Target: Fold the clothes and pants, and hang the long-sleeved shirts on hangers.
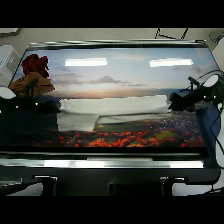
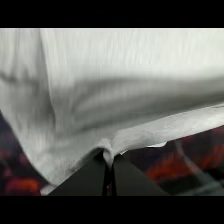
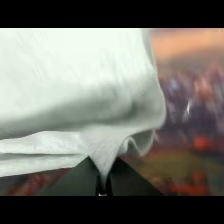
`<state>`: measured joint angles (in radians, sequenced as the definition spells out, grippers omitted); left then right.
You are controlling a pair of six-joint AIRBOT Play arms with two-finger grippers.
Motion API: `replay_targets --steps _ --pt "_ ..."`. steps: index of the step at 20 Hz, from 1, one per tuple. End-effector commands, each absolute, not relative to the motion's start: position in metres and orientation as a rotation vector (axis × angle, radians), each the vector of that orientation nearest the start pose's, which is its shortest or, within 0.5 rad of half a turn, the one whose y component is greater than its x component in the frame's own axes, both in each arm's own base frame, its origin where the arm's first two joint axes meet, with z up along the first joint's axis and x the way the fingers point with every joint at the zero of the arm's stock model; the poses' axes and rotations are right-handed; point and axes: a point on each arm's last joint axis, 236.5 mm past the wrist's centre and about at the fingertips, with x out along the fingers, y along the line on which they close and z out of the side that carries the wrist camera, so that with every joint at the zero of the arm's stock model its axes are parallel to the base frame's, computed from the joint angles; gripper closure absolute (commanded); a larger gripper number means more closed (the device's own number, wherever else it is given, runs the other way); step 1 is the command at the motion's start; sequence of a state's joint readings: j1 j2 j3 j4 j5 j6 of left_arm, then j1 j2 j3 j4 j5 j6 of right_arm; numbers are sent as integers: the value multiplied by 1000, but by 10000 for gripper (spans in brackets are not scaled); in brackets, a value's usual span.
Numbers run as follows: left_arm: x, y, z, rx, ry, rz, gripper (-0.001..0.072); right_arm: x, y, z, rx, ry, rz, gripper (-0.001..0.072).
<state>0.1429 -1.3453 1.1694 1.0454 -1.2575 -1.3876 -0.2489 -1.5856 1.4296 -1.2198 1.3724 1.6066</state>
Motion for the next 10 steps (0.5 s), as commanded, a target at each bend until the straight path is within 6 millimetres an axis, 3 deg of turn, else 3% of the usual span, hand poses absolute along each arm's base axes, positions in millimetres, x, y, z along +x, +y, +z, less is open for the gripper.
replay_targets --steps 1,4,7,8,9,10 --pt "451 -52 21 -441 1248 -273 686 475 -24 -29 615 1343 -67 672" --pt "479 -57 -13 -476 1302 -261 685 488 -19 -60 686 1363 -71 670" --pt "472 -74 -62 -503 1421 -283 682 489 -7 -84 755 1408 -53 617" --pt "466 -80 -72 -515 1462 -297 648 491 -7 -84 762 1400 -51 598" --pt "462 -81 -77 -518 1484 -299 473 493 -9 -78 765 1383 -52 484" --pt "459 -79 -77 -520 1496 -302 213 494 -15 -70 758 1366 -49 250"
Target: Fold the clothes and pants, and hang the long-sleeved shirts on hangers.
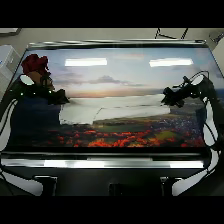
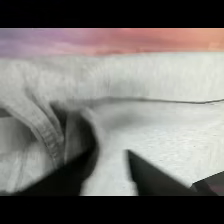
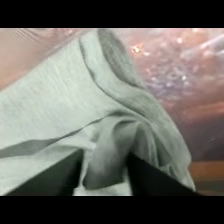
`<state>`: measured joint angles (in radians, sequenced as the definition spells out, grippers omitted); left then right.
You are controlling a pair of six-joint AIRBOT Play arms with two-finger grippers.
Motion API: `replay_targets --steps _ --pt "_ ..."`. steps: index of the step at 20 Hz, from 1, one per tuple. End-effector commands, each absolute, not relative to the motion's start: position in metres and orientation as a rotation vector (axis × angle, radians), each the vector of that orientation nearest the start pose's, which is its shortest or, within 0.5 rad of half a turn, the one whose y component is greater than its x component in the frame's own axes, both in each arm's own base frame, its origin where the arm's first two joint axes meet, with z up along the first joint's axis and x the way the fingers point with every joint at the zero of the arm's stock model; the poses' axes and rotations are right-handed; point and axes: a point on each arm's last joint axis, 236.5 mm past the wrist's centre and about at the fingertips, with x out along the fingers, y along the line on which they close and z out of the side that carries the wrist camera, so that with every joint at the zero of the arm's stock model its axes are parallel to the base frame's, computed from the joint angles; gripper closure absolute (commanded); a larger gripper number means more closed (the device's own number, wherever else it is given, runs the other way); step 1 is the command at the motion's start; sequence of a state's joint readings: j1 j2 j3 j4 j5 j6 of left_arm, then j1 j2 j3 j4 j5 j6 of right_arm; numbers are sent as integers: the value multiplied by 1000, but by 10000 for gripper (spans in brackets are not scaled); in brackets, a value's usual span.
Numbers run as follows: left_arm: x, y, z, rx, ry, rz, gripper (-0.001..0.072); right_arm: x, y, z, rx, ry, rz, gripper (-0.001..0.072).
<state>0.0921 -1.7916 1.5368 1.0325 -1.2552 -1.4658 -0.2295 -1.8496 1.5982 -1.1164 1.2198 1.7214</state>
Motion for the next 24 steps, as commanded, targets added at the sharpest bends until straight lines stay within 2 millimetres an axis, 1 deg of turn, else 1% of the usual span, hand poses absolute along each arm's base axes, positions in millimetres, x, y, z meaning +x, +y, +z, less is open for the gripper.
replay_targets --steps 1,2,3,4,6,7,9,11,12,13,14,15,16,17,18,19,20,22,24 --pt "458 -75 -73 -524 1500 -303 133 493 -23 -63 732 1347 -33 81" --pt "457 -69 -67 -532 1502 -302 129 488 -38 -59 719 1347 -49 68" --pt "455 -64 -61 -536 1507 -304 129 480 -50 -63 714 1372 -71 12" --pt "452 -61 -55 -538 1512 -308 129 471 -55 -70 711 1412 -77 4" --pt "449 -59 -42 -533 1503 -315 129 459 -49 -87 719 1486 -46 0" --pt "449 -60 -34 -525 1487 -320 129 459 -36 -92 740 1504 5 0" --pt "450 -64 -18 -507 1453 -330 129 464 -20 -101 805 1511 48 1" --pt "450 -68 -2 -488 1421 -341 129 466 -10 -107 825 1522 65 19" --pt "450 -70 5 -478 1403 -347 129 467 -6 -109 823 1521 70 124" --pt "451 -74 12 -467 1384 -357 129 472 -3 -109 816 1507 72 315" --pt "452 -80 20 -453 1363 -380 130 477 3 -106 814 1484 102 533" --pt "453 -88 27 -456 1342 -406 130 482 9 -98 822 1459 144 671" --pt "455 -99 32 -474 1324 -430 131 486 15 -85 823 1427 195 672" --pt "460 -113 37 -499 1299 -459 191 489 21 -66 812 1387 245 674" --pt "467 -131 41 -517 1266 -487 405 492 24 -44 792 1343 280 674" --pt "474 -150 42 -524 1231 -507 583 492 29 -20 780 1306 307 674" --pt "480 -173 39 -507 1202 -525 668 490 39 8 755 1270 341 674" --pt "483 -229 23 -491 1185 -553 680 482 65 62 684 1191 417 674" --pt "472 -281 -5 -508 1232 -561 681 463 97 125 591 1091 492 674"
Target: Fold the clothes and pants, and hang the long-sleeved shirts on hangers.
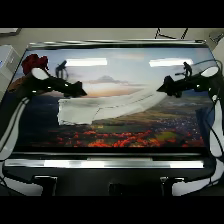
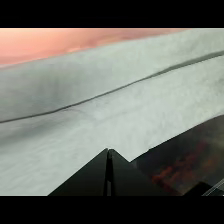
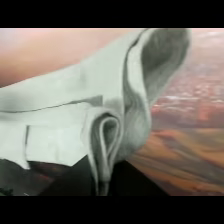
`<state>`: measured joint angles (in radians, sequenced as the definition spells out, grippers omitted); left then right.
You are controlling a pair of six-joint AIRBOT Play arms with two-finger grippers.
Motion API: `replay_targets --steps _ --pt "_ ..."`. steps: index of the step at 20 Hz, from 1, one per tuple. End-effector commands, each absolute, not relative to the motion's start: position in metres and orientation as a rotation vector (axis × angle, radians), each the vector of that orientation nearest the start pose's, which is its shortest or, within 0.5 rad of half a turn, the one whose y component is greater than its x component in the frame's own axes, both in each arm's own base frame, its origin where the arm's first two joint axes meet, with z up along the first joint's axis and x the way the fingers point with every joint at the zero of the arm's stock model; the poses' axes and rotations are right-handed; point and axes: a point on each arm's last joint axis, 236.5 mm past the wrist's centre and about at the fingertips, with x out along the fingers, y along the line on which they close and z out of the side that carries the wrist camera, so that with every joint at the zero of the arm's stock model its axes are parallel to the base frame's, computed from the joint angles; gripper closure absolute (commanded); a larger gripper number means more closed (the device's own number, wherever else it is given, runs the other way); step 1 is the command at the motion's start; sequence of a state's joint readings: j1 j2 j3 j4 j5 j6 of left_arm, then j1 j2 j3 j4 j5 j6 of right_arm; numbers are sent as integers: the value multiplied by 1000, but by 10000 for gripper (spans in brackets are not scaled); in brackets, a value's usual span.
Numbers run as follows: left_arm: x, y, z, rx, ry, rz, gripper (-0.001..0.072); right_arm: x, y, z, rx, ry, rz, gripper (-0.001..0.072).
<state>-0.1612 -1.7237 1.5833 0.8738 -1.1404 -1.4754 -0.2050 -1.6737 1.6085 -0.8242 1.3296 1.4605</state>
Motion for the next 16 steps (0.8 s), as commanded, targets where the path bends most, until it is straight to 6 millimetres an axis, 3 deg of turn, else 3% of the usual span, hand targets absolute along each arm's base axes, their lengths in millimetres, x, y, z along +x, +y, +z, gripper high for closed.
replay_targets --steps 1,4,6,9,11,13,15,16 --pt "464 -300 -20 -511 1266 -562 681 452 110 153 560 1045 520 674" --pt "436 -341 -55 -511 1364 -576 681 413 146 225 510 919 590 673" --pt "425 -383 -64 -631 1384 -582 681 389 167 250 503 893 630 673" --pt "396 -470 -55 -916 1400 -645 681 369 193 260 495 902 682 673" --pt "379 -507 -55 -1015 1395 -641 682 368 199 255 481 918 674 673" --pt "387 -512 -55 -1036 1343 -613 683 373 199 241 473 954 637 673" --pt "414 -483 -55 -991 1303 -590 686 385 206 223 465 981 625 673" --pt "431 -453 -55 -922 1287 -578 686 394 213 213 471 991 624 673"
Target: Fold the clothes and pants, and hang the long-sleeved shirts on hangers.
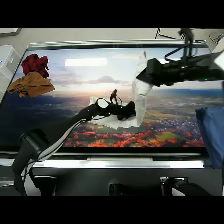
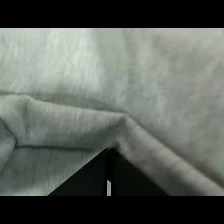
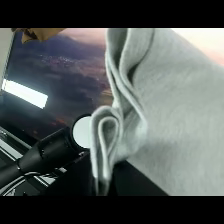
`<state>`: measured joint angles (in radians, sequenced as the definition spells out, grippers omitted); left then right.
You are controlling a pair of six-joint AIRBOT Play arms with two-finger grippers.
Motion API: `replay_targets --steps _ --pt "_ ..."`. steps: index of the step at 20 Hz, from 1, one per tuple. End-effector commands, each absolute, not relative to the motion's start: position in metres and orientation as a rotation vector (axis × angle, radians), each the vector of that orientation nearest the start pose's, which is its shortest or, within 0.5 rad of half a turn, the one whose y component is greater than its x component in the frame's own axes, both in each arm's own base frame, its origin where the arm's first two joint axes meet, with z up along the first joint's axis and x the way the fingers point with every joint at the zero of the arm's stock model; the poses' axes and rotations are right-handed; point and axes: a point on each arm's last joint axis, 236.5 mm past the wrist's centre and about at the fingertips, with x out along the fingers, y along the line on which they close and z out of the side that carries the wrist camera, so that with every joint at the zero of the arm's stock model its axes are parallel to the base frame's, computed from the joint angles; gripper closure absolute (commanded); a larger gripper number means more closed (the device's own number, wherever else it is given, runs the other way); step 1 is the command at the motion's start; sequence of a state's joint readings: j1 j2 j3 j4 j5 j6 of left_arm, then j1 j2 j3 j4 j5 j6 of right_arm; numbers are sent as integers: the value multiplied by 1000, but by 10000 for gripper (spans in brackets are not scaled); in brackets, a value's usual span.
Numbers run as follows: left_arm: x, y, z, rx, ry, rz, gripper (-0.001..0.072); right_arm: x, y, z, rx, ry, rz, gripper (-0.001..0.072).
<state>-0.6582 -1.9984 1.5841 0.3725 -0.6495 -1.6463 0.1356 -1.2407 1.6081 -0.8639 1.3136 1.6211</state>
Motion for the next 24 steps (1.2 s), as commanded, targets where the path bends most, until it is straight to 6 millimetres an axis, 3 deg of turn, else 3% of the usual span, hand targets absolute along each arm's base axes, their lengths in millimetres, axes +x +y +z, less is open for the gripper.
replay_targets --steps 1,2,4,6,7,9,11,12,13,14,16,17,18,20,21,23,24 --pt "448 -418 -51 -855 1276 -551 687 405 224 200 480 1001 627 673" --pt "467 -374 -45 -776 1256 -511 687 415 239 186 492 1011 635 673" --pt "507 -259 -10 -635 1167 -375 686 431 282 152 530 1042 671 672" --pt "527 -147 48 -560 1031 -234 686 441 331 109 586 1086 694 672" --pt "528 -102 81 -550 959 -177 685 443 356 84 617 1108 697 671" --pt "514 -34 152 -527 806 -111 685 444 399 38 691 1149 685 671" --pt "489 4 211 -479 679 -80 684 439 435 -4 812 1210 659 666" --pt "476 14 234 -461 632 -68 684 439 446 -18 863 1223 639 467" --pt "465 19 250 -453 602 -61 684 439 454 -27 920 1235 622 -5" --pt "455 20 261 -431 584 -65 683 441 455 -25 951 1233 624 0" --pt "444 18 275 -414 563 -71 684 458 431 0 935 1185 653 6" --pt "442 17 279 -393 554 -79 683 467 410 16 913 1161 667 7" --pt "440 17 281 -390 549 -79 683 477 376 34 866 1142 668 8" --pt "439 16 279 -390 556 -80 683 482 286 49 719 1179 601 8" --pt "438 15 278 -390 563 -83 683 473 235 42 643 1257 516 13" --pt "437 14 276 -390 573 -86 683 434 122 6 486 1495 232 41" --pt "437 14 276 -390 575 -86 683 410 80 -14 463 1604 90 43"
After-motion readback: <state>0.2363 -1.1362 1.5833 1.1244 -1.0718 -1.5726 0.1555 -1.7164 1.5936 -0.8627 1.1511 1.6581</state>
